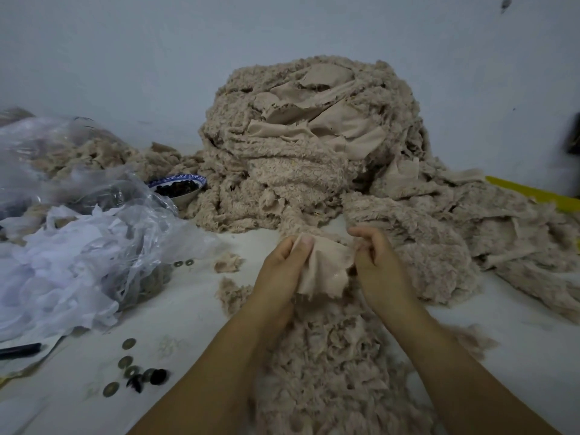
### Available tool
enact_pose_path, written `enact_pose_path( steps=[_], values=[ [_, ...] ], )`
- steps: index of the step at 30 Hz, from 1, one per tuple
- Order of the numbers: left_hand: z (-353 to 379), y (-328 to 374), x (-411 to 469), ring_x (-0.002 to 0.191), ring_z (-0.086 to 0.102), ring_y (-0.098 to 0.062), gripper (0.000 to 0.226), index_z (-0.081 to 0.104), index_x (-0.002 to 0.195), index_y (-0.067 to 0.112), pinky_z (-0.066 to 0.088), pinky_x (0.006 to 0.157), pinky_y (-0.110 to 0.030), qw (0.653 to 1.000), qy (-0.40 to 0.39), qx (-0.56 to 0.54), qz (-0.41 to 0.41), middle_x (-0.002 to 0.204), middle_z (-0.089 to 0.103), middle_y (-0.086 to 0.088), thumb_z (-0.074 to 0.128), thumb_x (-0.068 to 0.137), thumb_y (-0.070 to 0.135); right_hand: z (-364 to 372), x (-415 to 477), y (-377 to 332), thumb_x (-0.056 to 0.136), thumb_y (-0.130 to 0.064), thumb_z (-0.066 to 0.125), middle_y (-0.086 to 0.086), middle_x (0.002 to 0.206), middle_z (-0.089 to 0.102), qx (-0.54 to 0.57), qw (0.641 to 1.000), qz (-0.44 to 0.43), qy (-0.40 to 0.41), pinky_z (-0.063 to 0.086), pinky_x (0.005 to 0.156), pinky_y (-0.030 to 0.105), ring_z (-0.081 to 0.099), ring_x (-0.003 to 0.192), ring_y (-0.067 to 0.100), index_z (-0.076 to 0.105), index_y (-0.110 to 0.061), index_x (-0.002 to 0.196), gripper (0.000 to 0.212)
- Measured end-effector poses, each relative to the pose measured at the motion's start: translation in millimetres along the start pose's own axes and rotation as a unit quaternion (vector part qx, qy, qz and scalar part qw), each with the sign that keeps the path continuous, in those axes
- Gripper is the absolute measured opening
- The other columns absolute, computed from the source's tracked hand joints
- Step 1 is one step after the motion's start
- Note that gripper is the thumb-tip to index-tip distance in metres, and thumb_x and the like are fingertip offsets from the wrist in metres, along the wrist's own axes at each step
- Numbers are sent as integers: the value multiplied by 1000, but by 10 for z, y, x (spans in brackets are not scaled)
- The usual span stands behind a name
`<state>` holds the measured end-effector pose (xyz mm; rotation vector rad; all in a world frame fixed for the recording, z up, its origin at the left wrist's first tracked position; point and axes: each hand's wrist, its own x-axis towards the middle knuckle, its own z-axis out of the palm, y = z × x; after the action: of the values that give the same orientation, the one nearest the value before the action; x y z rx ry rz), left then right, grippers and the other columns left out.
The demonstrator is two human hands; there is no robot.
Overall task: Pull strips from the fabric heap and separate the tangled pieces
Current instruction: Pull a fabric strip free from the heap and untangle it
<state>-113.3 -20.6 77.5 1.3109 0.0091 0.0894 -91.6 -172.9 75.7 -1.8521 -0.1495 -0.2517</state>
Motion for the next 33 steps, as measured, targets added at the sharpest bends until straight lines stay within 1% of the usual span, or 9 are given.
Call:
enact_pose_path(
  steps=[2,6,9,12,15,19,24,28,33],
  values=[
    [-12,18,3,76,70,-16,21,74,91,20,56,61,-28,1000,5,-29,-6,87,74,-5,59,99,32,6,-4,0,107,-23,38,-5,79,57,-25,1000,-19,1,36,45,8,51,53,-1,54,-42,104,25],
    [-14,34,8,86,72,-24,18,73,99,15,60,70,-34,998,-4,-58,-20,99,76,-10,63,95,29,24,-20,7,97,-58,42,-20,97,61,36,997,53,-39,50,81,26,60,93,5,62,-42,101,26],
    [-2,27,-2,95,73,-27,25,70,114,9,60,75,-33,997,-38,-68,-27,109,75,-15,64,95,24,90,-60,22,76,-80,46,-23,109,65,121,977,111,-135,48,86,23,62,102,-3,65,-43,109,53],
    [-9,8,-12,110,68,-35,27,64,121,7,57,92,-43,996,-61,-50,-52,116,72,-18,63,97,17,125,-43,32,90,-58,58,-4,120,72,225,943,177,-171,51,101,41,67,112,15,66,-29,126,48],
    [-6,-18,-7,107,68,-34,26,64,120,9,53,93,-44,994,-65,26,-81,115,71,-18,63,95,18,75,-21,-7,98,-37,59,2,104,76,249,945,188,-92,55,91,37,72,99,18,69,-18,113,27],
    [58,-37,22,106,70,-20,33,72,113,10,54,94,-33,994,-57,18,-95,109,76,-7,60,97,36,92,-96,-69,98,-34,49,-4,72,58,19,997,21,-71,43,62,25,53,66,6,56,-15,82,26],
    [-45,56,172,86,66,-13,31,71,104,10,55,81,-27,966,-14,-228,-122,94,70,-2,64,86,34,228,-177,-178,87,-19,58,-9,71,40,-265,917,-219,-202,30,56,31,40,63,10,34,-28,71,31],
    [-264,166,261,81,66,-11,14,71,98,13,51,87,-29,917,49,-389,-72,86,68,1,65,87,19,168,-153,-145,92,-16,49,-5,84,27,-398,872,-240,-153,19,47,29,32,60,15,32,-23,85,20],
    [-447,235,269,64,66,-9,30,75,97,12,60,73,-28,902,74,-424,-38,76,66,2,53,101,31,44,-55,-123,95,-13,51,-3,96,35,-416,895,-158,-13,14,47,25,28,58,9,37,-21,91,17]
  ],
)
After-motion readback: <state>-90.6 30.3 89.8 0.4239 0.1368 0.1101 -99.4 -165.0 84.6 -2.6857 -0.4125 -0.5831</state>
